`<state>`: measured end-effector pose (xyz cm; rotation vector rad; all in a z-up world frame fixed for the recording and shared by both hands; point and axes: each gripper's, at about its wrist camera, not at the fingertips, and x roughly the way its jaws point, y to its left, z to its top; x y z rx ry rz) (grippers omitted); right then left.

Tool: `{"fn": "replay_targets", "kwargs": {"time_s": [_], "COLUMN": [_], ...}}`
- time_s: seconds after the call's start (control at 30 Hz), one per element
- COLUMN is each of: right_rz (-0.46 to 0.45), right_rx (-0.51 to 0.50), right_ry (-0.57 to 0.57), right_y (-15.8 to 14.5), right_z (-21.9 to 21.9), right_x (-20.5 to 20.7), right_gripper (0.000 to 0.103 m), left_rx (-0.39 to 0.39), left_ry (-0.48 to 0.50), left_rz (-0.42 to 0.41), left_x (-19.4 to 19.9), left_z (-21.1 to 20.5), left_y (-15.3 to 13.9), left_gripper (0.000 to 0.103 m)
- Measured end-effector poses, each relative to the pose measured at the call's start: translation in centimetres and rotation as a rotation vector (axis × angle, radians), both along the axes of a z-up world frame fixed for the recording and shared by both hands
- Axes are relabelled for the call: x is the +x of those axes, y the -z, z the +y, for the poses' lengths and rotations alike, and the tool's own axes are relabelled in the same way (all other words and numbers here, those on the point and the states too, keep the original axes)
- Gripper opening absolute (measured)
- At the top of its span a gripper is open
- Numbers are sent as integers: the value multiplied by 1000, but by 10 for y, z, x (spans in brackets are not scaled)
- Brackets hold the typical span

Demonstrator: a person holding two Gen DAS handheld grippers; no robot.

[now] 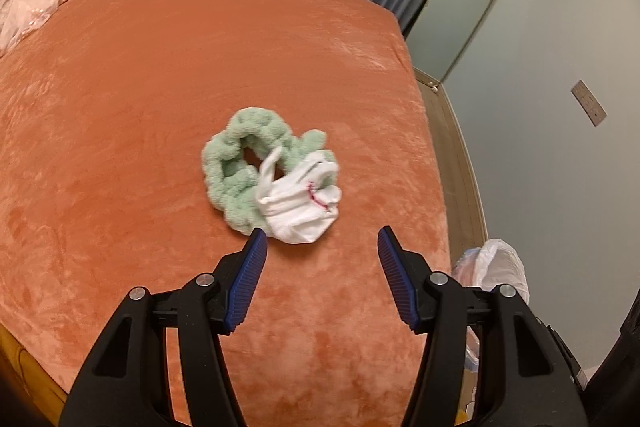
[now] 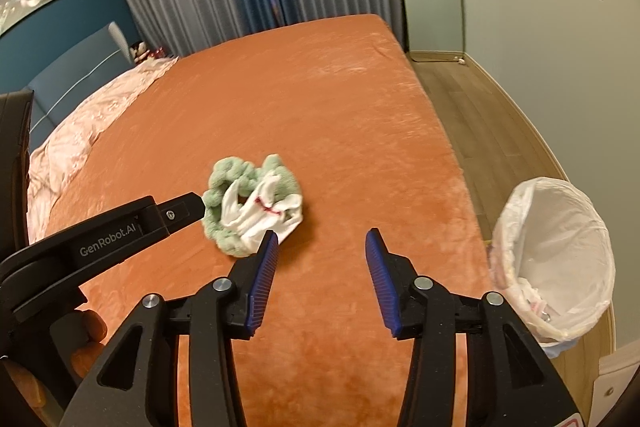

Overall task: Collect trash
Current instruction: 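Move both open grippers over the green scrunchie and white sock on the bed, then grasp the green scrunchie with the left gripper while the right gripper grasps the white sock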

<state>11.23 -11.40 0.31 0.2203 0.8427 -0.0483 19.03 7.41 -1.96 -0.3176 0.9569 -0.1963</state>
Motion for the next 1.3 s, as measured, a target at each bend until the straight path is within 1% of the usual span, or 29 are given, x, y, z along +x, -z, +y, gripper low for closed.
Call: {"fn": "replay_targets", "kwargs": {"time_s": [0.27, 0.37, 0.4, 0.43, 0.47, 0.5, 0.53, 0.6, 0.63, 0.73, 0.8, 0.9, 0.97, 1.03, 1.13, 1.2, 1.27, 1.3], "right_rz": [48, 69, 77, 82, 85, 89, 97, 117, 129, 156, 173, 195, 212, 224, 238, 247, 252, 257], "right_rx": [0, 5, 8, 10, 10, 8, 6, 12, 20, 34, 32, 40, 47, 51, 61, 73, 88, 101], "right_ry": [-53, -70, -75, -80, -84, -87, -91, -97, -97, -92, -86, -74, -67, -63, -60, -58, -57, -53], "right_y": [21, 32, 36, 41, 44, 49, 53, 63, 69, 83, 93, 107, 117, 124, 136, 143, 149, 152], "right_z": [36, 48, 53, 57, 60, 65, 68, 73, 75, 79, 81, 81, 80, 80, 79, 77, 74, 72], "right_x": [27, 42, 47, 52, 57, 63, 70, 83, 91, 107, 119, 134, 144, 149, 157, 160, 161, 160], "right_gripper": [45, 45, 46, 49, 52, 53, 54, 54, 54, 57, 58, 58, 58, 58, 58, 58, 53, 51], "left_rx": [18, 28, 30, 31, 31, 33, 36, 39, 40, 41, 35, 32, 28, 41, 57, 55, 53, 49], "left_ry": [-95, -119, -126, -129, -131, -136, -144, -157, -159, -164, -163, -160, -153, -137, -119, -112, -104, -99], "left_rz": [61, 81, 89, 100, 108, 116, 122, 126, 133, 157, 174, 197, 204, 218, 252, 270, 289, 300], "left_x": [17, 25, 29, 35, 39, 43, 47, 57, 63, 81, 96, 115, 127, 137, 151, 159, 162, 164], "left_z": [56, 70, 75, 79, 81, 84, 86, 90, 92, 95, 96, 91, 87, 80, 70, 67, 64, 63], "left_y": [31, 41, 45, 50, 53, 57, 60, 66, 69, 80, 89, 101, 110, 118, 135, 146, 156, 161], "left_gripper": [55, 55, 55, 55, 56, 62, 65, 66, 67, 67, 68, 77, 77, 77, 77, 76, 66, 60]}}
